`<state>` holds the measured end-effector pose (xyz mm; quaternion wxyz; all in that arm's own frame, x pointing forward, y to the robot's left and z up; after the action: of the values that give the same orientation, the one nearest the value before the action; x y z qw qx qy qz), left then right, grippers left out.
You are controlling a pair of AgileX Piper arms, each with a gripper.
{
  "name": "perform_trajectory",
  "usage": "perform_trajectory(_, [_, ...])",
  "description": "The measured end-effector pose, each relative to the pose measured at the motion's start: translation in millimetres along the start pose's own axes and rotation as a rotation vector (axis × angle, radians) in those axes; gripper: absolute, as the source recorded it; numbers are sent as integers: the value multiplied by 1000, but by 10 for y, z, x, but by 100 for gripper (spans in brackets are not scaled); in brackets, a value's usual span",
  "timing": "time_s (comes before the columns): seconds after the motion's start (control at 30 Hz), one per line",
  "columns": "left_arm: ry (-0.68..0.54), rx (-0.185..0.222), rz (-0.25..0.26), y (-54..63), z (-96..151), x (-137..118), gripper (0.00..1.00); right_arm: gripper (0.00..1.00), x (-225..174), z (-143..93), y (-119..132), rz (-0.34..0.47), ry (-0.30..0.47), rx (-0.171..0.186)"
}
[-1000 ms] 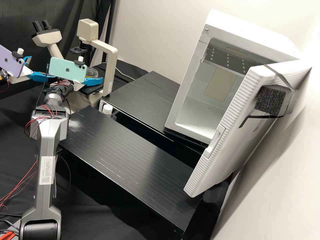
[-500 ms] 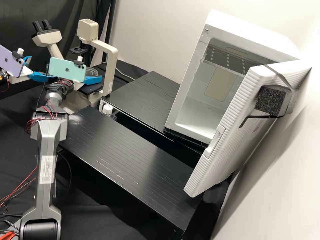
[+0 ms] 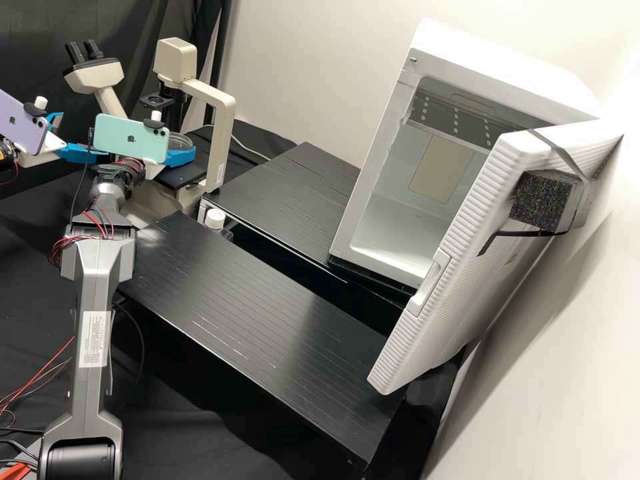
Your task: Move the petri dish to the bench.
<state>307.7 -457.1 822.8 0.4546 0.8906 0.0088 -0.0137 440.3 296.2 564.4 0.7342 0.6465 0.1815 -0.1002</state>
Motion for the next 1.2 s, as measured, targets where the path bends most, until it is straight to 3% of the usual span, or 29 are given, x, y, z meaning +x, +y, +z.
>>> perform_trajectory(1.2, [0,0,0,0,0,0,100,0,-87,41,3,-26,25,30])
